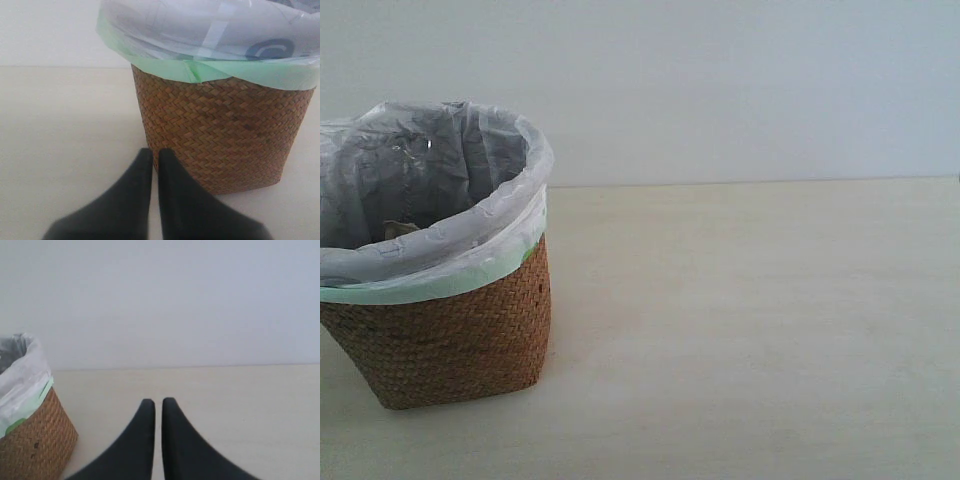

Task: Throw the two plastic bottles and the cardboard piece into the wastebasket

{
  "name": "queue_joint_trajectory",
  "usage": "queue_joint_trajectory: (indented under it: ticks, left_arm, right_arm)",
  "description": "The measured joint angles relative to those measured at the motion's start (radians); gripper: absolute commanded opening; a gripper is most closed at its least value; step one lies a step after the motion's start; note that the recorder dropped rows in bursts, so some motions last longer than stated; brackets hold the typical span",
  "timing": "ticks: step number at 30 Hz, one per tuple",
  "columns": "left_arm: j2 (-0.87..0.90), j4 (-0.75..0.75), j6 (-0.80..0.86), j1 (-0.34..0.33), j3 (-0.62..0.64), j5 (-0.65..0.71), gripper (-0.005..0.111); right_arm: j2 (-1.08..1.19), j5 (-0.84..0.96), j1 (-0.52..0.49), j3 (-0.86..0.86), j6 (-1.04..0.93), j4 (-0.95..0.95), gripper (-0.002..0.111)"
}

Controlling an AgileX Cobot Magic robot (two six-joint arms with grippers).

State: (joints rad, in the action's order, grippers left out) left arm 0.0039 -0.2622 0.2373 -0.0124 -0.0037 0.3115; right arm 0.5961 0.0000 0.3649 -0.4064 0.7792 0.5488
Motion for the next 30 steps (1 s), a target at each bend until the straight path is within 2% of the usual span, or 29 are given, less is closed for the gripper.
queue_joint_trajectory:
  ticks: [5, 17, 30]
  left_arm:
    - [0.000, 0.000, 0.000, 0.000, 0.000, 0.000, 0.004]
    - [0.000, 0.000, 0.000, 0.000, 0.000, 0.000, 0.004]
    - [0.000, 0.000, 0.000, 0.000, 0.000, 0.000, 0.004]
  right_arm:
    - [-0.200, -0.052, -0.072, 0.171, 0.099, -0.030, 0.001]
    - [-0.568, -0.072, -0.075, 0.392, 0.211, -0.038, 0.001]
    - [-0.590, -0.074, -0.075, 0.401, 0.226, -0.040, 0.001]
